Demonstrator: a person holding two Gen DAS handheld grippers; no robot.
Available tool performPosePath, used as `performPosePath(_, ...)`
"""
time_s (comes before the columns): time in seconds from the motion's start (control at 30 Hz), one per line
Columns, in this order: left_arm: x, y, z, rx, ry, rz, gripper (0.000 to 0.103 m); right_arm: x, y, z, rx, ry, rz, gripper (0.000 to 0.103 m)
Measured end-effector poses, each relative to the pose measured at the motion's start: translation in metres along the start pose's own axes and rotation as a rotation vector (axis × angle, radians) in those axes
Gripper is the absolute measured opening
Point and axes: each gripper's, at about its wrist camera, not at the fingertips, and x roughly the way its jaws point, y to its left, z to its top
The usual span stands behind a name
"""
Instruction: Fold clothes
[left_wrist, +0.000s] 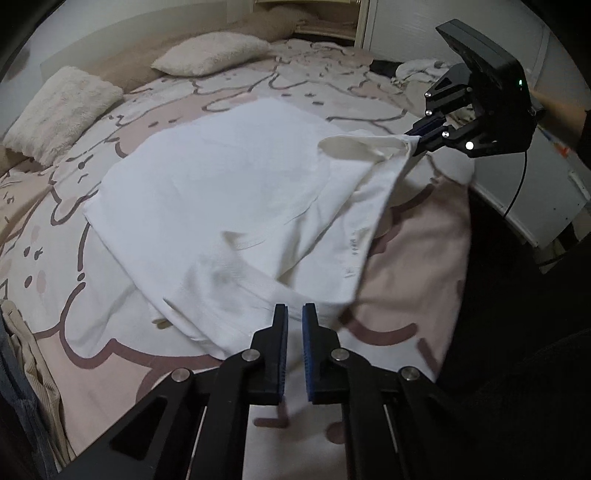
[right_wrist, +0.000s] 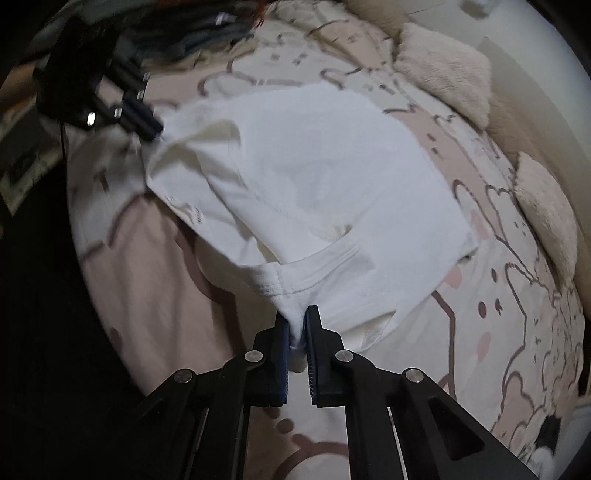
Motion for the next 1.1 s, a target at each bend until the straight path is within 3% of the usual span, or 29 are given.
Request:
performPosePath(0.17,-0.001,-0.018,-0.003,0.112,0.019,0.097,0.009,-0.021,0.008,-0.003,0.049,-0.045,0.001,0.009)
performPosePath(0.2,0.001,-0.020,-0.003,0.140,0.028,0.124,0.013,-0.021,0.011,-0.004,0.050,-0.046,-0.002,0.009)
performPosePath(0.3,0.006,-0.024,-0.003,0.220,0.039,0.186,0.043,-0.017,0.019,-0.011,0.055,-0.027,0.000,0.009)
performPosePath(0.33,0.006,-0.024,-0.003,0.242,0.039,0.196,0.046,-0.015,0.022,-0.014,0.056,-0.021,0.000,0.009)
performPosePath(0.47,0.019,-0.020,0.000,0.303,0.086,0.199,0.046,-0.009,0.029,-0.019,0.064,-0.013,0.012,0.009)
performPosePath(0.67,0.047,-0.005,0.002,0.306,0.165,0.190,0.046,-0.002,0.035,-0.025,0.081,-0.004,0.041,0.009)
performPosePath(0.7,0.051,-0.003,0.001,0.295,0.177,0.183,0.039,0.000,0.035,-0.026,0.085,-0.003,0.045,0.009)
performPosePath(0.73,0.054,-0.002,0.000,0.285,0.187,0.177,0.021,0.002,0.035,-0.028,0.090,-0.002,0.048,0.009)
performPosePath(0.83,0.050,-0.012,0.000,0.277,0.167,0.188,0.012,0.004,0.034,-0.031,0.111,-0.007,0.060,0.009)
performPosePath(1.1,0.006,-0.038,-0.003,0.194,0.052,0.275,0.011,-0.002,0.030,-0.039,0.151,-0.062,0.053,0.009)
